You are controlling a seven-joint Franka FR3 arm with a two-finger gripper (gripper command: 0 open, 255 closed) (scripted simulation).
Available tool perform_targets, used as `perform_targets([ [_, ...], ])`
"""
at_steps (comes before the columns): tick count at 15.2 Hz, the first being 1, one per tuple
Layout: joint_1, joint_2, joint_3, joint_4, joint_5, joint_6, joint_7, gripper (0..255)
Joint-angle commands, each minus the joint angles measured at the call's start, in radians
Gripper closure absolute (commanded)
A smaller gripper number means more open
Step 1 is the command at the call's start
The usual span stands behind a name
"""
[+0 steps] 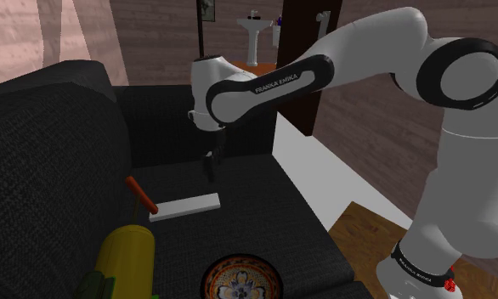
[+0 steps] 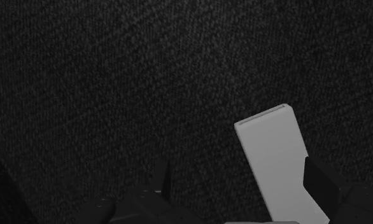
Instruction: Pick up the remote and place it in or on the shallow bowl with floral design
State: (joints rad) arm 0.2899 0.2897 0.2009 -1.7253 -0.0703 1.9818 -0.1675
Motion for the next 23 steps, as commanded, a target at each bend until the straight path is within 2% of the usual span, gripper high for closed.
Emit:
perform_targets([
  [1, 0.025, 0.064, 0.014, 0.061, -0.016, -0.003, -0.001, 0],
  [9, 0.125, 0.309, 0.046, 0.339, -0.077, -0.060, -0.027, 0],
  [16, 0.124, 0.338, 0.041, 0.282, -0.086, 0.025, -0.021, 0],
  [23, 0.124, 0.338, 0.041, 0.282, -0.086, 0.025, -0.021, 0],
])
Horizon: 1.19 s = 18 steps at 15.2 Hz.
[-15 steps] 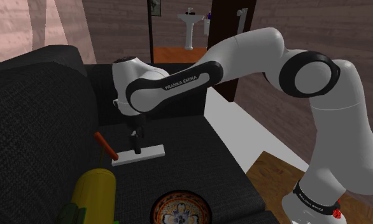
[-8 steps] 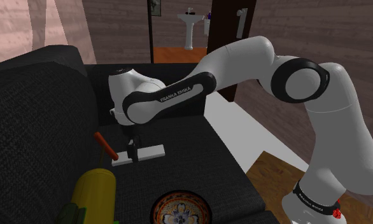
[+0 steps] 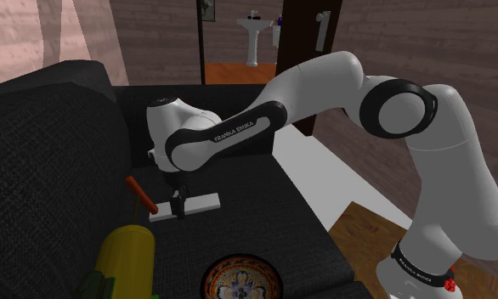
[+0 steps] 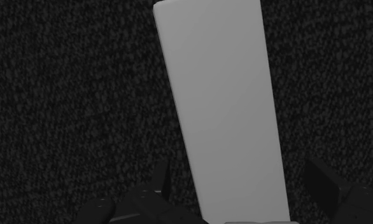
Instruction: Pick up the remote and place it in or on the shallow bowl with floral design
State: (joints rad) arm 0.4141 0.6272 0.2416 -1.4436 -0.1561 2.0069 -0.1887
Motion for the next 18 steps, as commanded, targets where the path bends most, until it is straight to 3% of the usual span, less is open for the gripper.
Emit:
perform_targets([
  [1, 0.000, 0.000, 0.000, 0.000, 0.000, 0.000, 0.000, 0],
  [2, 0.000, 0.000, 0.000, 0.000, 0.000, 0.000, 0.000, 255],
  [11, 0.000, 0.000, 0.000, 0.000, 0.000, 0.000, 0.000, 255],
  [18, -0.001, -0.033, 0.006, 0.043, 0.009, -0.075, -0.006, 255],
])
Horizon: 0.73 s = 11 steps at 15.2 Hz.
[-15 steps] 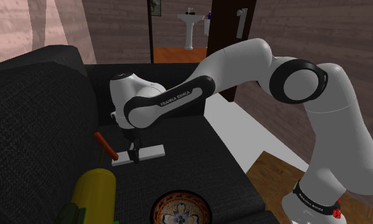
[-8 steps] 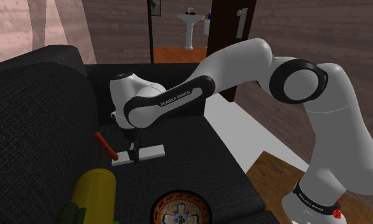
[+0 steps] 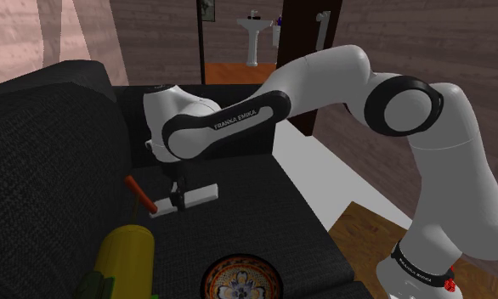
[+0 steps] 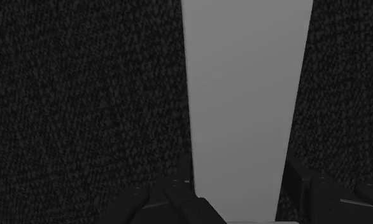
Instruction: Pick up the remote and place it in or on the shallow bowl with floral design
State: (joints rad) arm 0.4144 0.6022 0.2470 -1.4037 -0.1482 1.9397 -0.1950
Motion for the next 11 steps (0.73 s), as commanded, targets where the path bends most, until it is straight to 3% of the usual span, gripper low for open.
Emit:
perform_targets([
  [1, -0.001, -0.012, 0.001, 0.010, 0.002, -0.019, 0.000, 255],
  [11, 0.002, -0.040, 0.006, 0.102, 0.011, -0.137, -0.008, 255],
])
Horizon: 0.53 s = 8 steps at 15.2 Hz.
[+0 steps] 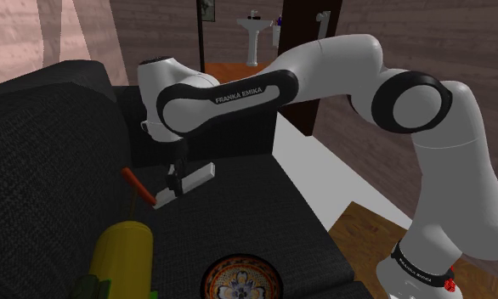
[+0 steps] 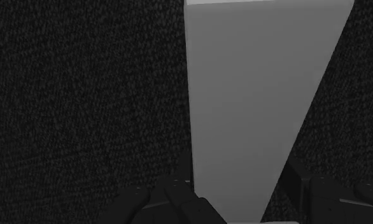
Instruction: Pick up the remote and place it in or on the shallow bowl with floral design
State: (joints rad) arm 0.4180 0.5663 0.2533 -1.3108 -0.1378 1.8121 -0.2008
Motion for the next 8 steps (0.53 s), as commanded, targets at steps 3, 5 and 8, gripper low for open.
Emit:
perform_targets([
  [3, 0.001, -0.008, 0.001, 0.043, 0.002, -0.047, -0.004, 255],
  [5, 0.003, -0.009, 0.001, 0.069, 0.003, -0.074, -0.005, 255],
  [8, 0.005, -0.049, 0.008, 0.020, 0.009, -0.066, 0.008, 255],
])
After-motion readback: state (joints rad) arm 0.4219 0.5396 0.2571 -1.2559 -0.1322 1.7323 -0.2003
